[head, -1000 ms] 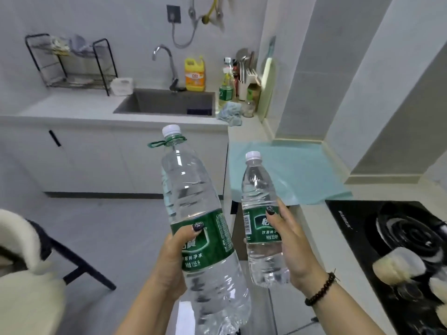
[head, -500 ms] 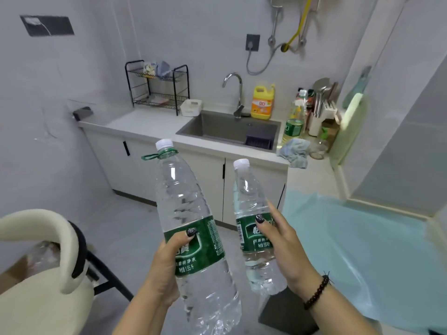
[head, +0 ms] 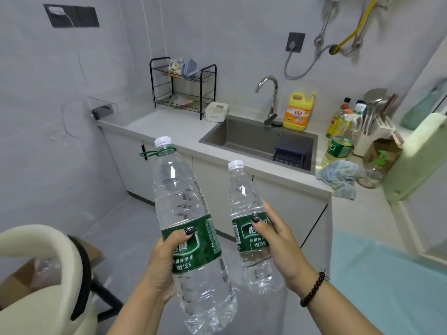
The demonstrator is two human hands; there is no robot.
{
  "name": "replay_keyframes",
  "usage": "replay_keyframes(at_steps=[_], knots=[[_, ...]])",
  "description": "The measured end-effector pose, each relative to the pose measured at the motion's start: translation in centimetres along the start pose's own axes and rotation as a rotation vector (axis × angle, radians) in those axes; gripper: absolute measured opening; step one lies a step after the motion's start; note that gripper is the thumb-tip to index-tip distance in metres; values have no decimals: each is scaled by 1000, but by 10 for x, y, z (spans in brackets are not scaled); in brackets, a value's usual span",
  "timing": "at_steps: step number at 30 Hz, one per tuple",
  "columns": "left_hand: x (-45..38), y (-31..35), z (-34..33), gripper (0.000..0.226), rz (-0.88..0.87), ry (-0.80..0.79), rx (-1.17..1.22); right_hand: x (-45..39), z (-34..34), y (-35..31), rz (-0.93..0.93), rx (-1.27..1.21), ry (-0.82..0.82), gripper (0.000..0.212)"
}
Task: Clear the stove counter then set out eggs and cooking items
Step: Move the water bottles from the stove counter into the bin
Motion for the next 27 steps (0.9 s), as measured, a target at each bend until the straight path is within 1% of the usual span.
replay_keyframes(at_steps=[2, 3, 5, 6, 9, 10, 12, 13, 14, 17, 18, 26, 27], knots=[[-30, 17, 15, 102, 0, -10, -11, -32, -13, -4, 7, -17, 20, 58], [-50, 28, 25, 96, 3, -25, -19, -55, -22, -6, 12, -22, 33, 59], [-78, 48, 42, 83, 2, -42, -28, -88, -39, -12, 22, 0, 46, 70], [-92, 58, 50, 84, 2, -49, -40, -105, -48, -14, 17, 3, 54, 75], [-124, 84, 75, 108, -9, -38, -60, -147, -69, -19, 54, -46, 89, 73], [-134, 92, 85, 114, -13, -31, -56, -160, -77, -21, 53, -54, 95, 75], [-153, 105, 104, 117, -10, -15, -59, -187, -93, -19, 32, -72, 90, 84], [-163, 112, 113, 116, -10, -8, -58, -201, -103, -21, 30, -82, 70, 84], [-169, 117, 121, 116, -9, 7, -52, -211, -110, -21, 19, -86, 53, 79], [-187, 131, 147, 116, 1, 53, -58, -252, -131, -25, 3, -36, 19, 54], [-192, 135, 155, 117, 2, 72, -63, -264, -138, -27, 1, -30, 10, 50], [-263, 174, 217, 120, -11, 215, -52, -387, -204, -28, -23, 7, -186, 60], [-273, 180, 221, 120, -19, 218, -53, -403, -211, -29, -24, 7, -216, 55]])
Point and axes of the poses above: each hand's wrist, its own x-axis away from the middle knuckle, its own z-axis out of the back of the hand, y = z × x, the point moved 8 cm from there along -x, towards the middle knuckle, and after that the axes turned 4 degrees about -y, right-handed, at the moved point
